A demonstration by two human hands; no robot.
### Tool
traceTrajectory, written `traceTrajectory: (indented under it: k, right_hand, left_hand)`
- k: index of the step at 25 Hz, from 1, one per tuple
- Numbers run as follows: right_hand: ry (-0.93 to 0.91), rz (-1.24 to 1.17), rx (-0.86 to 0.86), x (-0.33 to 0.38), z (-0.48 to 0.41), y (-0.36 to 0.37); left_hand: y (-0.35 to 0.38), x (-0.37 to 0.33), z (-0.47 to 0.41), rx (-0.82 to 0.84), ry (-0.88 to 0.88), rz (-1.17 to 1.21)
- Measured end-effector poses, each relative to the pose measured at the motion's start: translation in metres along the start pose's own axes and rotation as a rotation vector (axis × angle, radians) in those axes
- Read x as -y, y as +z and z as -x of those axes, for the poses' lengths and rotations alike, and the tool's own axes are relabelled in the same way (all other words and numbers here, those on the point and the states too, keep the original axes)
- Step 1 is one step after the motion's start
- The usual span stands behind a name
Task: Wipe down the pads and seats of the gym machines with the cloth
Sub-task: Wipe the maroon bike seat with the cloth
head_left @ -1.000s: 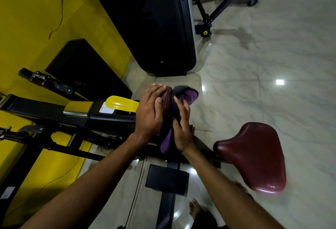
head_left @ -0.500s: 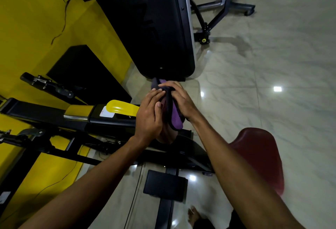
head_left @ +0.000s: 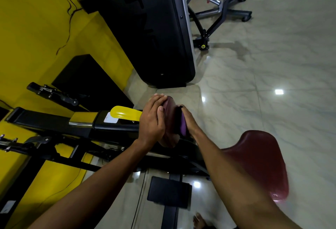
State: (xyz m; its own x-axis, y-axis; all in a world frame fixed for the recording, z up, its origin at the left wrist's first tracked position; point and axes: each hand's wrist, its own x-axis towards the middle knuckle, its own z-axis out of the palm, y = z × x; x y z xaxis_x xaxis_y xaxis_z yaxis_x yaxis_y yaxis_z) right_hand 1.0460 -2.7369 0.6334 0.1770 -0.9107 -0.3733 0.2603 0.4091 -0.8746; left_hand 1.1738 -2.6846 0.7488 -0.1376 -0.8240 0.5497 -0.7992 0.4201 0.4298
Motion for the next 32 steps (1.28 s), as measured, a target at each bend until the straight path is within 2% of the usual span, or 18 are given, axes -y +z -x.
traceTrajectory:
  k: [3,6,8,11,12,13,15,17,19,22,24,26,28,30,32]
  right_hand:
    - [-0.300,0.104,-0.082,0.023,0.024,0.016]
    - [-0.504,0.080,-0.069,-0.004,0.034,0.023]
    - [-0.436,-0.017,-0.071,-0.020,0.025,0.021]
    - [-0.136,-0.108,-0.017,-0.031,-0.012,0.004]
    - [-0.087,-0.103,-0.036,-0.022,-0.011,0.006]
    - [-0.088,-0.074,-0.062,-0.006,0.002,0.012]
    - [-0.261,0.005,-0.127,0.019,0.035,0.028]
    - [-0.443,0.043,-0.113,0.012,0.057,0.038]
    - [-0.504,0.081,-0.134,-0.015,0.060,0.039]
    - [-0.283,-0.080,-0.209,-0.044,0.035,0.025]
    - [-0.125,-0.084,-0.180,-0.043,0.026,0.014]
    - [-0.109,0.013,-0.100,-0.036,0.022,0.004]
    - [-0.121,0.076,-0.093,-0.021,0.023,-0.003]
    - [-0.138,0.167,-0.119,-0.003,0.027,-0.009]
    - [-0.155,0.290,-0.072,0.014,0.033,-0.017]
  left_hand:
    - [0.002,0.003,-0.001,0.001,0.010,-0.007]
    - [0.003,0.005,0.000,-0.020,0.021,-0.012]
    - [0.004,0.006,0.000,-0.023,0.022,-0.011]
    - [0.004,0.006,0.001,-0.019,-0.006,-0.014]
    - [0.004,0.005,0.002,-0.020,-0.012,-0.006]
    - [0.005,0.005,0.002,-0.020,-0.013,0.002]
    - [0.006,0.006,0.001,-0.027,0.003,0.004]
    - [0.005,0.008,0.001,-0.022,0.024,-0.006]
    - [0.005,0.008,0.001,-0.010,0.026,-0.009]
    - [0.004,0.006,0.001,-0.018,0.019,-0.012]
    - [0.003,0.002,0.001,-0.014,0.005,-0.049]
    - [0.000,0.000,-0.001,0.013,-0.022,-0.098]
    - [-0.005,-0.003,-0.003,0.069,-0.037,-0.163]
    - [-0.009,-0.011,-0.007,0.151,-0.003,-0.262]
    - [-0.013,-0.021,-0.012,0.229,0.042,-0.428]
